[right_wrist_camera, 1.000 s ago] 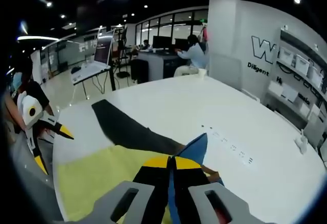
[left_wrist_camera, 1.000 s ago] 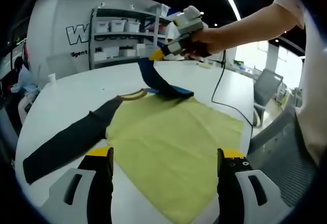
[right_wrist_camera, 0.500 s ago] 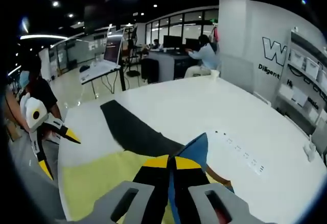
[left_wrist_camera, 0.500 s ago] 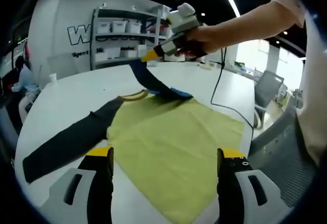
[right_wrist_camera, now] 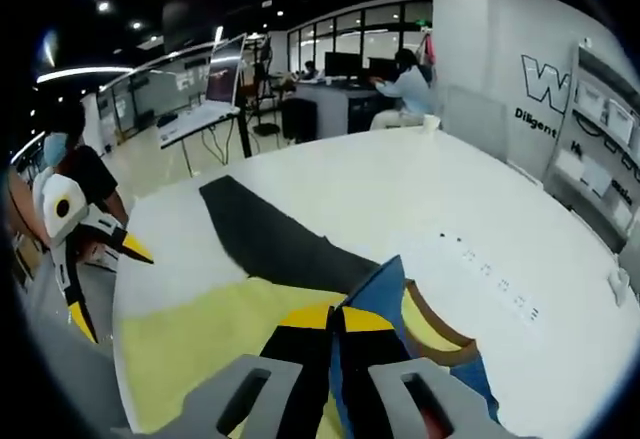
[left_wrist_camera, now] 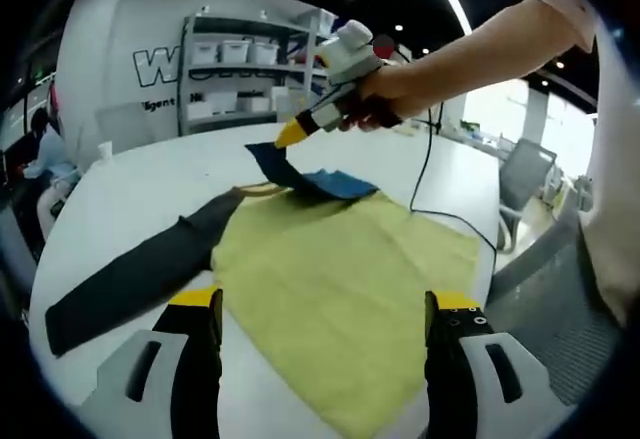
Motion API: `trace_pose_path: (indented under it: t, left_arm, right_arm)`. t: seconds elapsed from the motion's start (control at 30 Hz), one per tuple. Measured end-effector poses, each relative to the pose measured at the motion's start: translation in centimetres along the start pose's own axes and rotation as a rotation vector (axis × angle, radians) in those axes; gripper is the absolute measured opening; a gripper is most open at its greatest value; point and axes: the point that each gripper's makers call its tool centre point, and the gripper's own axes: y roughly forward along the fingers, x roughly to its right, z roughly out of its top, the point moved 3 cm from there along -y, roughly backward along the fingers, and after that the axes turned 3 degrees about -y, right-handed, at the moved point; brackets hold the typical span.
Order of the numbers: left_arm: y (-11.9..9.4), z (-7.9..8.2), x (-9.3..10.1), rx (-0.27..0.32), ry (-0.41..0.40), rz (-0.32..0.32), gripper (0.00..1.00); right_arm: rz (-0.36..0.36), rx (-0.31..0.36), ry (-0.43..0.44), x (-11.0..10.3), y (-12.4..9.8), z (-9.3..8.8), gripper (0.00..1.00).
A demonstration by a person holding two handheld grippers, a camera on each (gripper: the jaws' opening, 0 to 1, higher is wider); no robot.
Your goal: Fold the garment on the visible template until the final outline fits inside the template.
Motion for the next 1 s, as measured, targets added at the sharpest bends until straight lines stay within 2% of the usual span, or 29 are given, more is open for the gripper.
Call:
trace_pose_path:
  t: [0.27, 0.4, 0.6, 0.8, 1.0]
  left_arm:
    - [0.0, -0.1, 0.1, -0.005, -0.001, -0.001, 0.84]
    - [0.1, -0.2, 0.2, -0.011, -0.003, -0.003, 0.84]
    - [0.1, -0.4, 0.4, -0.019, -0.003, -0.005, 0.84]
    - [0.0, -0.5, 0.4, -0.025, -0.006, -0.005, 0.84]
    - [0.1, -0.5, 0.3, -0.028, -0.008, -0.004, 0.84]
  right_arm:
    - [0.029, -0.013, -0.039, -1.6, 1.8, 0.3, 0.0]
    - [0.044, -0.056, -0.075, -2.6, 3.1, -0.9, 0.0]
    - [0.048, -0.096, -0.067, -3.4, 4.5, -2.6, 0.0]
    - [0.049, -0.12, -0.073, -4.2, 5.5, -3.4, 0.0]
    - [0.053, -0.144, -0.115, -5.1, 6.0, -4.0, 0.0]
